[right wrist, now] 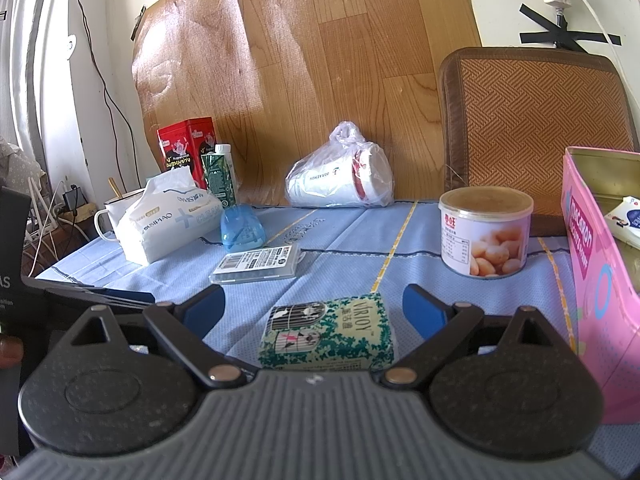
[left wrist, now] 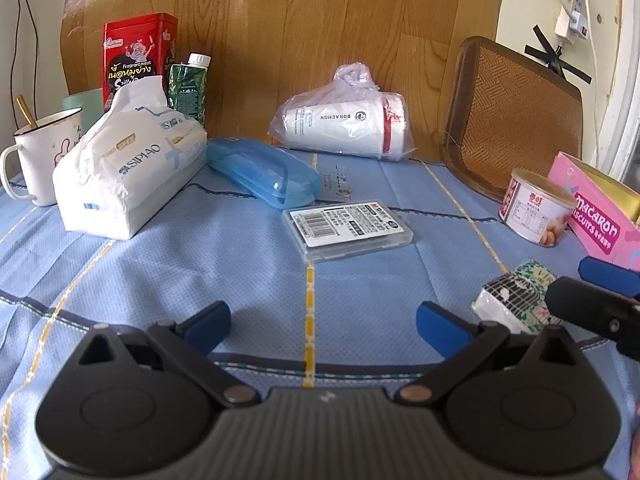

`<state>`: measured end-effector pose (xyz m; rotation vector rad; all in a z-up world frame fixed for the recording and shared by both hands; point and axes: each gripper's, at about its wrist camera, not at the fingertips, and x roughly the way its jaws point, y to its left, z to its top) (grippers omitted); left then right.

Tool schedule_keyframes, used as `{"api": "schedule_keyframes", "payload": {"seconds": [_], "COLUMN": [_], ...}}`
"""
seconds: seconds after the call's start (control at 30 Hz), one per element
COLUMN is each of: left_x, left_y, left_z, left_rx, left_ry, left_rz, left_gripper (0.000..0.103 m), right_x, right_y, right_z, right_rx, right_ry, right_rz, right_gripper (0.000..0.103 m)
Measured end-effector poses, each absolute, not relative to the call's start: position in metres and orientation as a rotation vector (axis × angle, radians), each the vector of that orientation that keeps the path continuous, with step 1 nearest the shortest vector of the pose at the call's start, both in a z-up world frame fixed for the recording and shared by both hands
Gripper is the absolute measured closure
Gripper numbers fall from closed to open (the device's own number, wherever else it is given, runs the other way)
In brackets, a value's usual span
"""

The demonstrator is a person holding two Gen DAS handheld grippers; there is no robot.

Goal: Organize soft objects

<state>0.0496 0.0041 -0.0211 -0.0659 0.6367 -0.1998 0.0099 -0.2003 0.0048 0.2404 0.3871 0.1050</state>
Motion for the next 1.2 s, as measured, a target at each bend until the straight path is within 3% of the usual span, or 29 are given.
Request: {"api": "schedule_keyframes", "payload": {"seconds": [1.2], "left_x": [0.047], "left_y": [0.000], "left_z": [-0.018], "left_rx": [-0.032], "left_ry": [0.628], "left_rz": [-0.213], "left_gripper": [0.006], "right_x": [-0.001], "right_y": [-0.205], "right_z": [-0.001], "right_rx": [0.268], "right_ry": [0.453], "right_rz": [0.034], "right_gripper": [0.006]}}
